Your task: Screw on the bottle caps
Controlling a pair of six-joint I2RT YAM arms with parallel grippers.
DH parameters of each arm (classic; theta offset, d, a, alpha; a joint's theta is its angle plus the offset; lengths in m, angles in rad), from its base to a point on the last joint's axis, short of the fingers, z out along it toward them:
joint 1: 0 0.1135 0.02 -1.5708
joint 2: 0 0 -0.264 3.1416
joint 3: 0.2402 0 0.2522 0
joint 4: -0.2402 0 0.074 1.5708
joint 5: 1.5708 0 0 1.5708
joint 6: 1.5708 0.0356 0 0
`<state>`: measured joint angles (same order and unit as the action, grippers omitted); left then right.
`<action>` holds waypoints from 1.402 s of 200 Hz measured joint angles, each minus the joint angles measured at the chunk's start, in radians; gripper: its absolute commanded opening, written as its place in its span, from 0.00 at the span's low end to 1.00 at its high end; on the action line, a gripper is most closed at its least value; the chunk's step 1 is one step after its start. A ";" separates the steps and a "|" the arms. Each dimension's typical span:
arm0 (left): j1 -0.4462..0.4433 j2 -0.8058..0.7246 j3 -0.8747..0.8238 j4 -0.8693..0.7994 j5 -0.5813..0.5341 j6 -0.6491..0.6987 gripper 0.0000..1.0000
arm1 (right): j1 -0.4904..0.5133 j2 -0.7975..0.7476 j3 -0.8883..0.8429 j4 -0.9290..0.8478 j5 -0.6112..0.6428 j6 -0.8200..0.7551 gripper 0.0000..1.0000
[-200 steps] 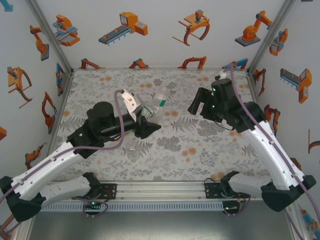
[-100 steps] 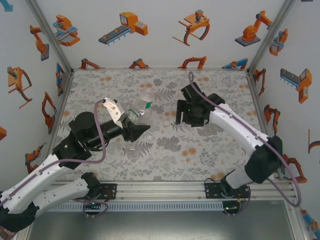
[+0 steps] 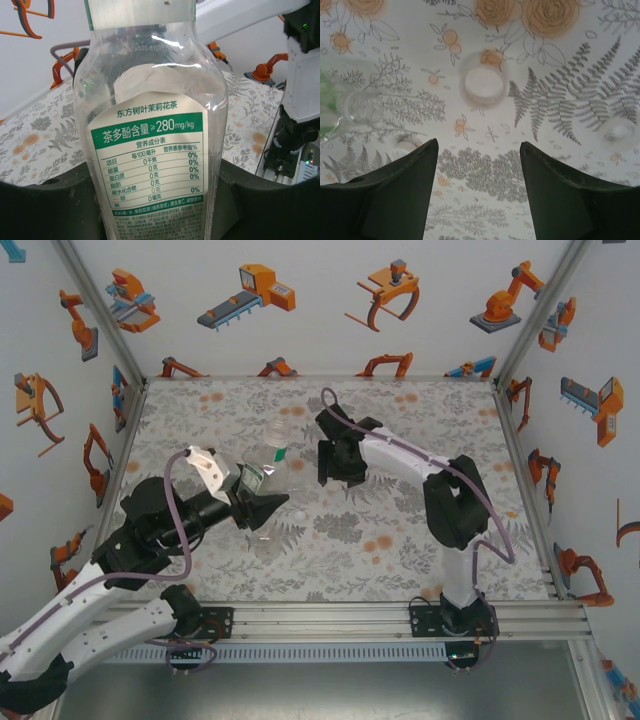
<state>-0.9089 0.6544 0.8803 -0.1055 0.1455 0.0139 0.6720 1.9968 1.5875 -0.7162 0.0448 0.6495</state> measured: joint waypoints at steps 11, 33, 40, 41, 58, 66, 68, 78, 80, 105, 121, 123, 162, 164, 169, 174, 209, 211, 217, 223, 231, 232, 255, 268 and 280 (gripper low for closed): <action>0.000 -0.006 0.000 0.000 -0.001 -0.002 0.24 | 0.000 0.038 0.024 0.004 -0.001 -0.001 0.60; 0.000 -0.008 0.000 -0.002 -0.005 -0.004 0.24 | 0.000 0.093 0.059 0.007 0.000 -0.008 0.59; 0.000 -0.008 0.000 -0.005 -0.007 -0.004 0.24 | 0.000 0.107 0.068 0.007 0.000 -0.011 0.59; 0.000 -0.008 0.000 -0.006 -0.007 -0.004 0.24 | 0.000 0.109 0.069 0.007 0.000 -0.011 0.59; 0.000 -0.008 0.000 -0.014 -0.008 -0.007 0.24 | 0.000 0.134 0.084 0.008 0.001 -0.016 0.58; 0.000 -0.008 0.000 -0.017 -0.008 -0.007 0.24 | 0.000 0.141 0.086 0.007 0.001 -0.019 0.58; 0.000 -0.008 0.000 -0.018 -0.008 -0.007 0.24 | 0.000 0.143 0.087 0.007 0.001 -0.019 0.58; 0.000 -0.008 0.000 -0.021 -0.008 -0.007 0.24 | 0.000 0.152 0.095 0.007 0.004 -0.022 0.57; 0.000 -0.008 0.000 -0.021 -0.008 -0.007 0.24 | 0.000 0.154 0.096 0.007 0.005 -0.023 0.57; 0.000 -0.008 0.000 -0.023 -0.008 -0.008 0.24 | 0.000 0.178 0.116 0.007 0.016 -0.027 0.55; 0.000 -0.008 0.000 -0.023 -0.008 -0.008 0.24 | 0.000 0.193 0.123 0.007 0.024 -0.034 0.54; 0.000 -0.008 0.000 -0.023 -0.008 -0.008 0.24 | 0.000 0.194 0.124 0.008 0.024 -0.034 0.54; 0.000 -0.008 0.000 -0.028 -0.016 -0.010 0.24 | -0.001 0.201 0.133 0.003 0.032 -0.045 0.50; 0.000 -0.008 0.000 -0.029 -0.016 -0.011 0.24 | -0.001 0.201 0.133 0.003 0.034 -0.045 0.50; 0.000 -0.008 0.000 -0.030 -0.018 -0.011 0.24 | -0.001 0.201 0.134 0.003 0.035 -0.046 0.48; 0.000 -0.008 0.000 -0.032 -0.019 -0.011 0.24 | -0.001 0.201 0.134 0.003 0.036 -0.048 0.48; 0.000 -0.008 0.000 -0.038 -0.022 -0.015 0.24 | -0.001 0.201 0.134 0.002 0.054 -0.055 0.44; 0.000 -0.008 0.000 -0.038 -0.023 -0.016 0.24 | -0.001 0.201 0.134 0.002 0.054 -0.056 0.44; 0.000 -0.008 0.000 -0.038 -0.023 -0.018 0.24 | -0.001 0.201 0.134 0.001 0.054 -0.058 0.44; 0.000 -0.008 0.000 -0.038 -0.024 -0.019 0.24 | -0.001 0.200 0.133 0.001 0.054 -0.060 0.43; 0.000 -0.008 0.000 -0.038 -0.026 -0.021 0.24 | -0.001 0.195 0.127 0.001 0.055 -0.061 0.43; 0.000 -0.008 0.000 -0.038 -0.026 -0.021 0.24 | -0.001 0.193 0.124 0.001 0.056 -0.061 0.43; 0.000 -0.002 0.000 -0.037 -0.026 -0.026 0.24 | -0.001 0.142 0.056 0.005 0.058 -0.063 0.41; 0.000 0.006 0.000 -0.037 -0.026 -0.029 0.24 | -0.001 0.090 -0.008 0.010 0.056 -0.060 0.41; 0.000 0.016 0.000 -0.034 -0.026 -0.030 0.24 | 0.000 0.032 -0.070 0.013 0.057 -0.054 0.40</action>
<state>-0.9089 0.6701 0.8803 -0.1390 0.1200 -0.0158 0.6720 2.0293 1.5177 -0.7033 0.1017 0.5957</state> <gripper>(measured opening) 0.535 0.430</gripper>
